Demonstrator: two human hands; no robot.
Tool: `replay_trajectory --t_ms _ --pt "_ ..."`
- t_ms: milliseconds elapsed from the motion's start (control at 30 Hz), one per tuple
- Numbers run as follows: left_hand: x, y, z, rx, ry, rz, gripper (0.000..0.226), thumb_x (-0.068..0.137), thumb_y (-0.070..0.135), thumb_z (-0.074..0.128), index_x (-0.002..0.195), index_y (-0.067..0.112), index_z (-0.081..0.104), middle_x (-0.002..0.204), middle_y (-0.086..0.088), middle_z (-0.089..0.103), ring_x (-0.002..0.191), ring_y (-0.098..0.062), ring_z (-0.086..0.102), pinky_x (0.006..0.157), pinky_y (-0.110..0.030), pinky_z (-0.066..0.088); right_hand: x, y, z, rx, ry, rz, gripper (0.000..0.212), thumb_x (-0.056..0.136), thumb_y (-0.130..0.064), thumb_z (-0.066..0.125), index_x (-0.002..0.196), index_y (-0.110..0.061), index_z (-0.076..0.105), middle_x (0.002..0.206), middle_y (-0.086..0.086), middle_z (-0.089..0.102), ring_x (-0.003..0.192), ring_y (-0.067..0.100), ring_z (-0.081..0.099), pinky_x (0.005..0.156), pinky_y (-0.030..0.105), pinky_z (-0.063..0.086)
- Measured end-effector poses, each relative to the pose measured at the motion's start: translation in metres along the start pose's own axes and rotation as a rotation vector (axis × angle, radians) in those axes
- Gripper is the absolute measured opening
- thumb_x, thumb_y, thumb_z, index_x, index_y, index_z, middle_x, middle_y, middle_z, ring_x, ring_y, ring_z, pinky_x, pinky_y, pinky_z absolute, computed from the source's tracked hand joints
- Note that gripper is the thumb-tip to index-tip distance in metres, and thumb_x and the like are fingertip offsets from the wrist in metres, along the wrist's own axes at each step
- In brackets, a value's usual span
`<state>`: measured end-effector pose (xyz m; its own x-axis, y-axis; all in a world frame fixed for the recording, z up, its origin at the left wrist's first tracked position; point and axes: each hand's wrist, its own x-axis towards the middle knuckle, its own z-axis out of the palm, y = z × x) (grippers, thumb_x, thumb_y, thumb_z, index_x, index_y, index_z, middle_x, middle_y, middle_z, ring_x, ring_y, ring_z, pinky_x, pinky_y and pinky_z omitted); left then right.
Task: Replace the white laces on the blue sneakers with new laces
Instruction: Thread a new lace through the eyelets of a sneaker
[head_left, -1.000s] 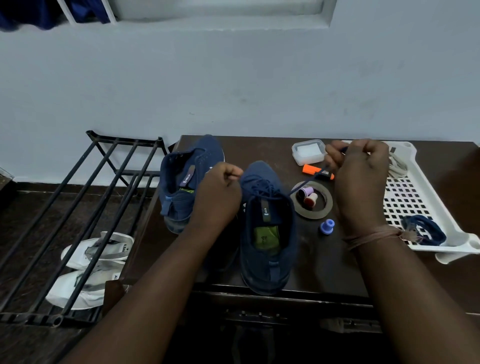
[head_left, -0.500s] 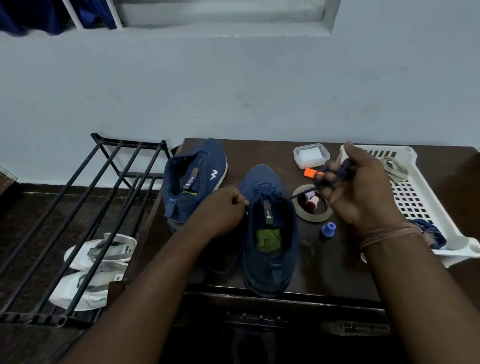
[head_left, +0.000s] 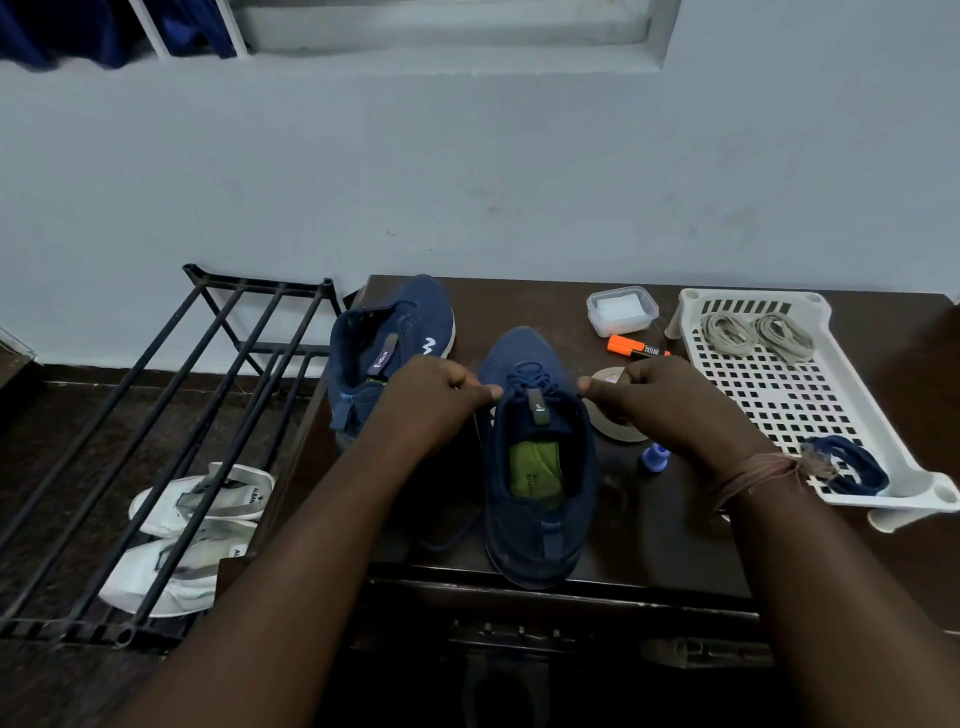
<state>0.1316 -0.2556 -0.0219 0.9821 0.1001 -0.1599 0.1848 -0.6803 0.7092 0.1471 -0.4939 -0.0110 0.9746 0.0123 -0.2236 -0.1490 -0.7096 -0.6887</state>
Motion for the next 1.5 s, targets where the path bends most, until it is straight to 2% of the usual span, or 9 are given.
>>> replay_trajectory --t_ms 233,567,767,867,1033,1167,1233,1333,1500 --pt "-0.001 0.004 -0.013 0.346 0.105 0.033 0.033 0.086 0.04 0.071 0.069 0.011 0.075 0.073 -0.007 0.072 0.071 -0.02 0.067 0.066 -0.033 0.053 -0.003 0.002 -0.006 0.011 0.008 0.051 0.028 0.086 -0.034 0.069 0.07 -0.013 0.061 0.065 0.002 0.054 0.058 0.016 0.048 0.052 0.023 0.038" --pt "-0.002 -0.003 -0.022 0.541 0.196 0.052 0.037 0.091 0.045 0.068 0.068 0.016 0.07 0.08 -0.006 0.064 0.07 -0.022 0.063 0.058 -0.031 0.044 -0.002 0.009 -0.017 -0.171 0.205 0.073 0.049 0.085 -0.031 0.075 0.052 -0.008 0.047 0.054 0.006 0.044 0.054 0.018 0.043 0.05 0.03 0.026" --pt "-0.006 0.005 -0.023 0.529 0.189 0.044 0.037 0.094 0.041 0.064 0.071 0.013 0.07 0.072 -0.006 0.066 0.066 -0.021 0.063 0.049 -0.028 0.037 -0.007 0.002 -0.012 -0.251 0.296 0.027 0.038 0.084 -0.03 0.073 0.059 -0.008 0.054 0.063 0.008 0.055 0.065 0.025 0.055 0.052 0.029 0.03" --pt "-0.014 0.011 -0.027 0.288 0.17 0.071 0.04 0.093 0.045 0.065 0.073 0.012 0.073 0.071 -0.004 0.07 0.068 -0.018 0.066 0.058 -0.03 0.046 -0.015 -0.008 -0.014 -0.195 0.265 -0.013 0.045 0.085 -0.033 0.073 0.056 -0.01 0.048 0.054 0.005 0.049 0.053 0.017 0.046 0.049 0.029 0.027" --pt "-0.018 0.016 -0.056 -0.545 0.066 0.047 0.025 0.098 0.038 0.064 0.092 0.019 0.079 0.064 0.013 0.06 0.053 -0.006 0.049 0.056 -0.024 0.038 -0.032 -0.031 -0.027 0.012 0.239 -0.145 0.057 0.086 -0.048 0.069 0.067 0.004 0.057 0.06 0.02 0.063 0.051 0.021 0.055 0.056 0.031 0.044" --pt "-0.021 0.027 -0.067 -0.864 0.184 0.187 0.019 0.102 0.017 0.057 0.108 0.013 0.075 0.085 -0.001 0.071 0.065 -0.01 0.052 0.057 -0.021 0.043 -0.041 -0.046 -0.034 0.324 0.254 -0.232 0.029 0.089 -0.036 0.07 0.078 -0.01 0.07 0.073 0.013 0.071 0.065 0.019 0.067 0.073 0.039 0.056" --pt "-0.027 0.036 -0.067 -0.846 0.219 0.273 0.02 0.104 0.015 0.055 0.114 0.014 0.072 0.097 -0.003 0.076 0.073 -0.011 0.059 0.061 -0.021 0.049 -0.045 -0.053 -0.036 0.448 0.279 -0.298 0.013 0.092 -0.025 0.068 0.101 -0.017 0.073 0.093 0.006 0.074 0.085 0.018 0.071 0.083 0.033 0.058" --pt "-0.031 0.043 -0.061 -0.675 0.248 0.377 0.027 0.105 0.01 0.052 0.122 0.023 0.069 0.109 0.005 0.076 0.091 -0.01 0.069 0.08 -0.023 0.057 -0.049 -0.062 -0.033 0.481 0.332 -0.453 0.03 0.098 -0.003 0.051 0.124 -0.014 0.063 0.11 0.003 0.068 0.099 0.009 0.069 0.087 0.02 0.053" --pt "-0.024 0.035 -0.034 -0.18 0.04 0.286 0.039 0.101 0.002 0.052 0.13 0.024 0.066 0.116 0.008 0.073 0.098 -0.003 0.066 0.089 -0.024 0.054 -0.051 -0.061 -0.019 0.216 0.296 -0.473 0.026 0.098 -0.003 0.048 0.105 -0.018 0.069 0.086 -0.005 0.071 0.069 0.0 0.067 0.062 0.009 0.048"
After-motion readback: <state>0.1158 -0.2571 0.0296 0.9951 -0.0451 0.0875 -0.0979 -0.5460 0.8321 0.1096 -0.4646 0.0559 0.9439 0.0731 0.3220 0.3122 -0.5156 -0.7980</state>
